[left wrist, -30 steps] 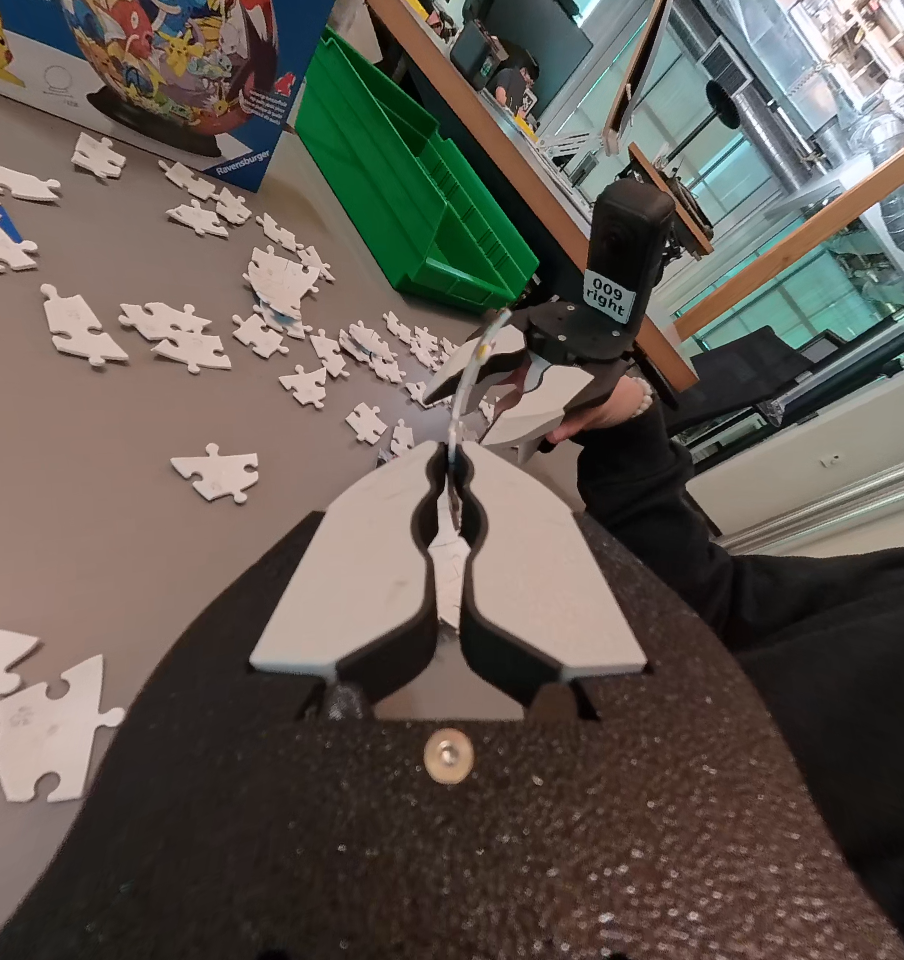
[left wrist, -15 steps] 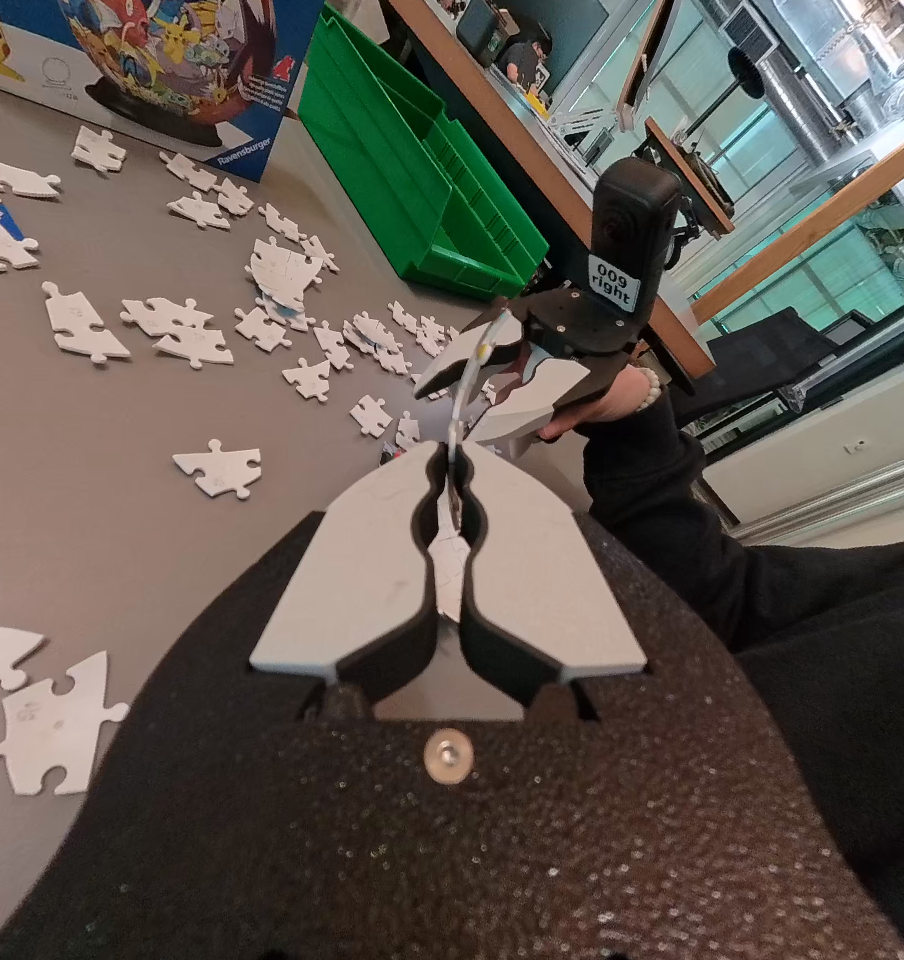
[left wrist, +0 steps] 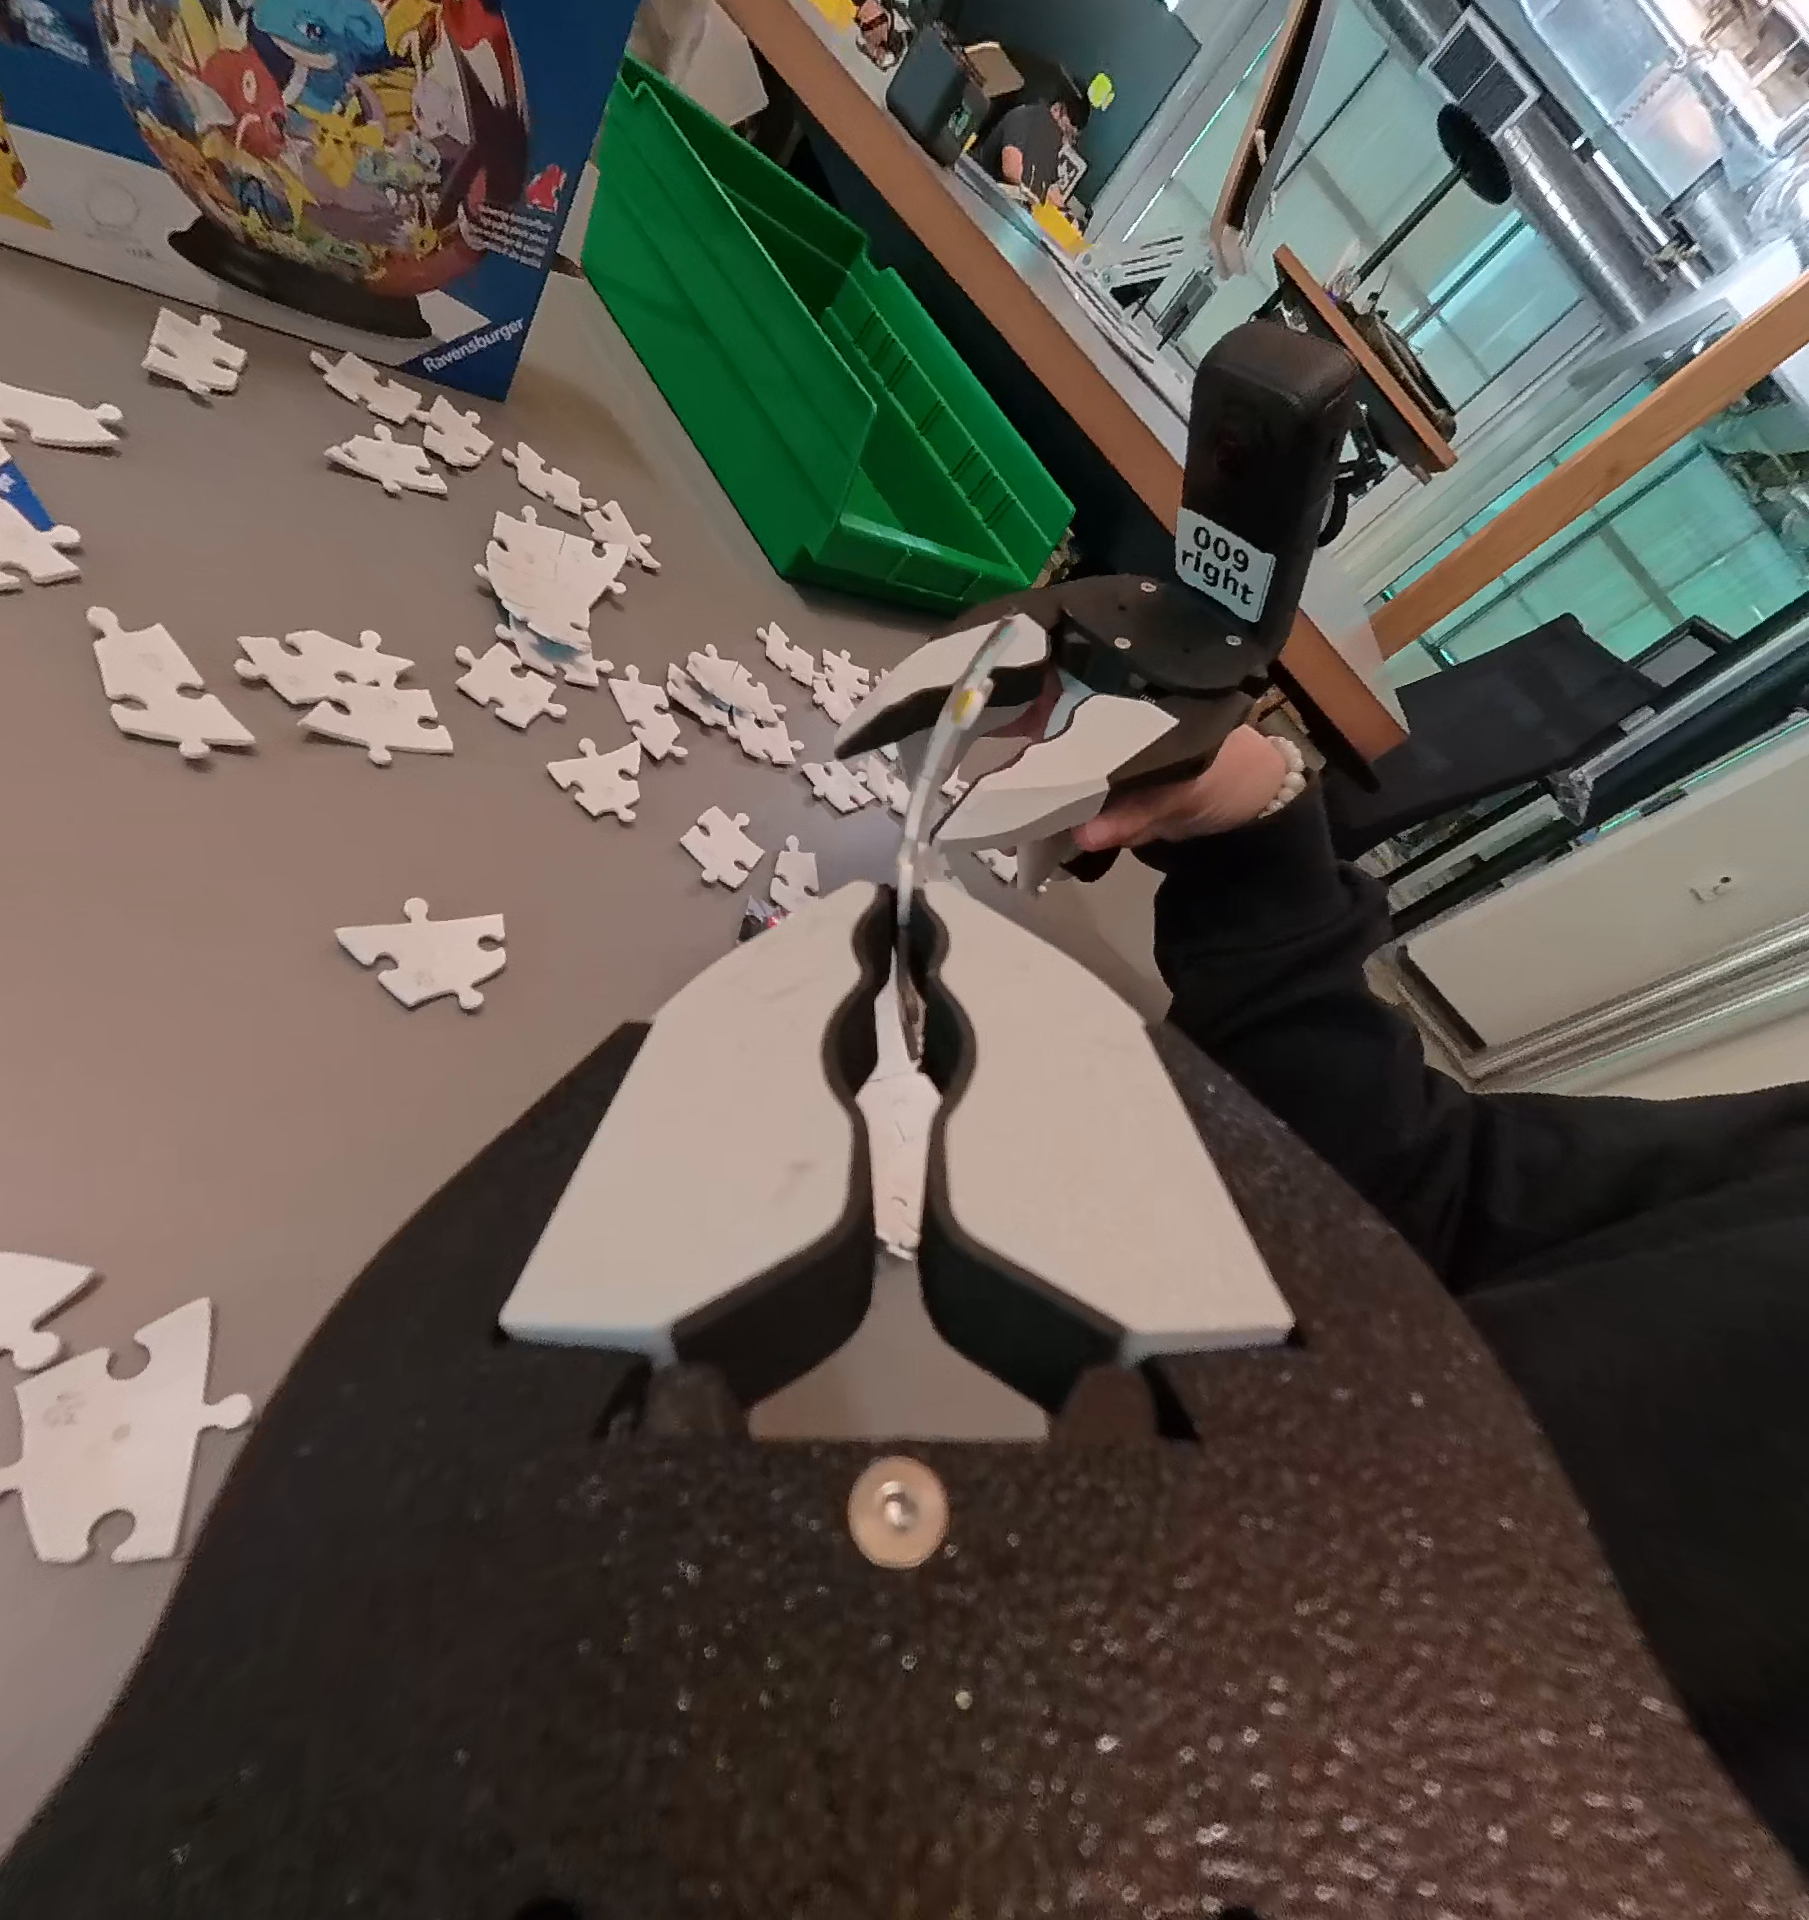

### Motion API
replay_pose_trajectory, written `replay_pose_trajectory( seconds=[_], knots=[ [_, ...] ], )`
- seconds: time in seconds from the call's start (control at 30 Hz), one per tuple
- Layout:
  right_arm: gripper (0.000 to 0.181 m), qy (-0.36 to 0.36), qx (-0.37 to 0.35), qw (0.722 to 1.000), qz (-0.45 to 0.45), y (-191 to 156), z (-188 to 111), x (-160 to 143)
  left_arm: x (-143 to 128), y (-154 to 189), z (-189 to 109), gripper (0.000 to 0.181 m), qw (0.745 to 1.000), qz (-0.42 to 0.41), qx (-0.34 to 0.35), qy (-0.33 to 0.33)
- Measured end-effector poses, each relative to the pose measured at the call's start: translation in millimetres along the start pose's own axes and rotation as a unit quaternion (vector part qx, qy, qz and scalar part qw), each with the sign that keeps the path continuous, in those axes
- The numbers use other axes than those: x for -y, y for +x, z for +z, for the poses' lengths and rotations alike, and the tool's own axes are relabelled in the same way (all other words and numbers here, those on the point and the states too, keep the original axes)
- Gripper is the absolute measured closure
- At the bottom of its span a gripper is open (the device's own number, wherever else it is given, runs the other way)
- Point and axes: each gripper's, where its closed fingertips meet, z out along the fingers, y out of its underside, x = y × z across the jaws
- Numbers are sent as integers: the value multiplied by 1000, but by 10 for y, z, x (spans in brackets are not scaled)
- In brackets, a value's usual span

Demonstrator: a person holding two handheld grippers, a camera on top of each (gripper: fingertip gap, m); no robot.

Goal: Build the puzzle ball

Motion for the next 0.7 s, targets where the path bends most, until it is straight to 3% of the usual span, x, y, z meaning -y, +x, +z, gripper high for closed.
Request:
replay_pose_trajectory(
  seconds=[0.13, 0.3, 0.47, 0.57, 0.67, 0.7],
  knots=[
    [136, 26, 11, 1000, 12, 12, 0, 60, -7, 5, 4, 179, 1000, -3, -1, 0],
    [123, 116, -29, 992, 29, 111, -224, 389, 65, 66, -43, 179, 1000, -1, -6, -1],
    [121, 89, -63, 994, -18, -7, -581, 455, 190, 116, -161, 179, 1000, 15, -4, 14],
    [133, 61, 1, 997, -44, -235, -601, 582, 232, 159, -229, 179, 1000, 19, -7, 21],
    [149, 100, -30, 994, -31, -58, -579, 962, 254, 186, -262, 179, 999, 23, -7, 24],
    [153, 109, -11, 994, -25, -63, -558, 1039, 259, 197, -269, 179, 999, 23, -9, 24]
  ],
)
